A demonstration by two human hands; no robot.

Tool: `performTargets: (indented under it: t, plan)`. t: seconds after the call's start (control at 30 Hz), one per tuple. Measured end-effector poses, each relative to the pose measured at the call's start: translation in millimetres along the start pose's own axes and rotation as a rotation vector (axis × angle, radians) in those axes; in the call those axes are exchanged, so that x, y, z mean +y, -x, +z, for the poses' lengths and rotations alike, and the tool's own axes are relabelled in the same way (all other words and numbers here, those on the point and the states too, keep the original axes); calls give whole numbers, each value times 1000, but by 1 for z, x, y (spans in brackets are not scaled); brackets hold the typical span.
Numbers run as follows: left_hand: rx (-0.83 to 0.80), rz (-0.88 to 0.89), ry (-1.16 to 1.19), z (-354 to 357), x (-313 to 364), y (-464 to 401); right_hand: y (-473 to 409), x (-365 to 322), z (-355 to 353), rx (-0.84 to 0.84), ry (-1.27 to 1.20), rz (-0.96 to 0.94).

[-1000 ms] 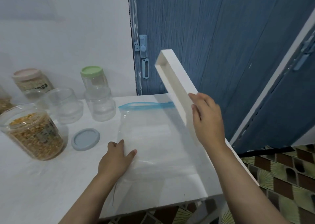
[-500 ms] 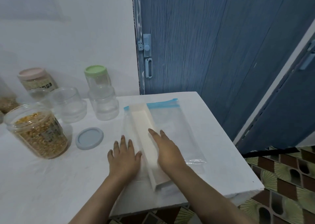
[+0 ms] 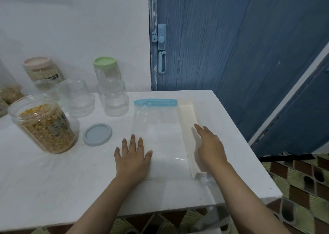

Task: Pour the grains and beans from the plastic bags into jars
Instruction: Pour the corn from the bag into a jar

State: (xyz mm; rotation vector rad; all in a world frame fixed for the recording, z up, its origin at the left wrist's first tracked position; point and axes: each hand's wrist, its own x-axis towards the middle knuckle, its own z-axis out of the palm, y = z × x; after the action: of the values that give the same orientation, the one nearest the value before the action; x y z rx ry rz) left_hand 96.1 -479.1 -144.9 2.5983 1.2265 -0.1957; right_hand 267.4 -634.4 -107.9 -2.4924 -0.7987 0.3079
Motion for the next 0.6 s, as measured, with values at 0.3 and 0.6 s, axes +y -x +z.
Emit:
performTargets:
  t: [0.3,0.6]
  plan:
    - [131,43,363,-48,-21,17,25,-56,-15,13,-213,-200]
    - [742,236,483,-126,-119,54,37,-176,5,-186,-291,-315]
